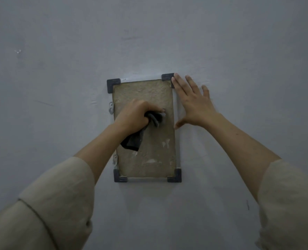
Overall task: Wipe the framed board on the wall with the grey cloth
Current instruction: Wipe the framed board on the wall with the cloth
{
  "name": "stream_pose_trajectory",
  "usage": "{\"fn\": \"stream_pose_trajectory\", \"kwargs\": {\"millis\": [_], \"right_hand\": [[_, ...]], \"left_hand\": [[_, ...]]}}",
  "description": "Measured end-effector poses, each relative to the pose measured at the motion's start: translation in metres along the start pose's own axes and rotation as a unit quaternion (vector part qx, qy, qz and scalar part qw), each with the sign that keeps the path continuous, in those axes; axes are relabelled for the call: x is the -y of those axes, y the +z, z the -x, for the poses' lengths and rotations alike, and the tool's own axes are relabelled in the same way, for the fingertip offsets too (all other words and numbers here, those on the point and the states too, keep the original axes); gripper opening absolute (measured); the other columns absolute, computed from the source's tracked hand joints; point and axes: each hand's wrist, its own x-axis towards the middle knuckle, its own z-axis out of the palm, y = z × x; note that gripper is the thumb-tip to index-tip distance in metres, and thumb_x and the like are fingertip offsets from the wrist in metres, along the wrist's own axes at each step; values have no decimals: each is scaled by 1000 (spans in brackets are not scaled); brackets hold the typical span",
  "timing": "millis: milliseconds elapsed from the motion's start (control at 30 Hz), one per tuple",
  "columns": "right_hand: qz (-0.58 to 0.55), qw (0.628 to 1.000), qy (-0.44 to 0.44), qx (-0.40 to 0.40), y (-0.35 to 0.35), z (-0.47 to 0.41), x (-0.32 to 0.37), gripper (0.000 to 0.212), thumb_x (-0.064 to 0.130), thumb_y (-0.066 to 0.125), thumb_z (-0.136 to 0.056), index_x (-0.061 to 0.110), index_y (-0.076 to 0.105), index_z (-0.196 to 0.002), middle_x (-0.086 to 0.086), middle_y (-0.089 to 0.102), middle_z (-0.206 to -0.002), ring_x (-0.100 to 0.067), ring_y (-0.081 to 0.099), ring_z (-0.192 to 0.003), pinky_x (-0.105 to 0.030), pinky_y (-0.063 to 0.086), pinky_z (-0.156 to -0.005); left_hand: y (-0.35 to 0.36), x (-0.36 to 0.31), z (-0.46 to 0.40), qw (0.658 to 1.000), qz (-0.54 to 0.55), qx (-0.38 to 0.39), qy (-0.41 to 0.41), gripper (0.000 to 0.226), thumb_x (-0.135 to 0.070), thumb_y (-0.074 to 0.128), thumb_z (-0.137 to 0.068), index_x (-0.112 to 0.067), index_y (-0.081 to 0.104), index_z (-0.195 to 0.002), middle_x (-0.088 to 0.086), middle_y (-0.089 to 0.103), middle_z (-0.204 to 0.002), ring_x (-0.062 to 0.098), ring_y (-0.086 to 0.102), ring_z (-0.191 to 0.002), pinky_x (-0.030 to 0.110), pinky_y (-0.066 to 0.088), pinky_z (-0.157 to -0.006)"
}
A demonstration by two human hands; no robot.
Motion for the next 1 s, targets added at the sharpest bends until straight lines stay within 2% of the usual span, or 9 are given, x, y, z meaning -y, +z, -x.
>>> {"fn": "stream_pose_trajectory", "kwargs": {"millis": [133,300,433,467,633,767,867,933,1000], "right_hand": [[3,1000,1,-3,1,0,1,140,57,81,-51,18,-14,-147,5,-19,-156,-21,-15,-143,-59,7,-112],[3,1000,1,-1,0,0,1,140,57,81,-52,18,-14,-147,5,-19,-156,-21,-15,-143,-59,7,-112],[3,1000,2,-4,1,0,0,140,57,80,-51,18,-15,-146,6,-19,-155,-21,-15,-143,-59,7,-111],[4,1000,2,-4,1,0,0,140,57,80,-51,18,-15,-146,6,-20,-155,-21,-15,-143,-59,7,-111],[5,1000,3,-3,2,-1,0,139,56,81,-53,19,-16,-146,6,-20,-155,-20,-16,-143,-58,7,-111],[3,1000,1,-4,3,-2,-1,140,57,80,-52,20,-16,-146,7,-21,-155,-20,-16,-143,-59,7,-112],[5,1000,1,-2,3,-1,-1,139,59,79,-52,20,-17,-146,7,-21,-155,-20,-16,-142,-58,6,-112],[-1,1000,1,-1,2,-1,-1,139,58,79,-53,20,-16,-146,7,-21,-155,-20,-16,-142,-58,7,-113],[-4,1000,1,1,1,-1,0,138,56,80,-54,20,-16,-146,7,-20,-155,-20,-16,-143,-58,7,-112]], "left_hand": [[0,-6,-1,992,30,-110,-48,53,13,49,-73,-13,63,-117,10,67,-115,26,60,-108,40,50,-90],[-2,-3,-2,1000,-11,-3,-6,57,14,49,-70,-18,65,-114,8,70,-109,24,62,-102,30,49,-85],[-2,-1,-3,982,26,-172,-77,54,12,49,-69,-15,66,-113,10,70,-109,25,63,-103,37,51,-87],[2,-2,-1,981,28,-178,-73,53,12,50,-70,-14,65,-114,9,69,-110,25,62,-104,35,51,-88],[5,-3,4,999,-6,23,39,55,12,52,-73,-20,62,-117,4,69,-112,19,62,-103,32,49,-90],[-9,1,-19,977,63,-188,-78,54,13,47,-67,-18,69,-106,6,72,-103,13,64,-96,19,50,-84],[-11,-2,-33,951,49,-256,-167,50,10,45,-72,-19,70,-106,8,71,-105,23,64,-99,28,50,-87],[-5,-12,-31,963,41,-232,-133,49,10,47,-72,-17,69,-106,9,71,-104,24,64,-98,24,47,-82],[-1,-18,-25,986,44,-149,-58,49,10,50,-71,-16,68,-108,9,71,-104,24,63,-97,27,48,-80]]}}
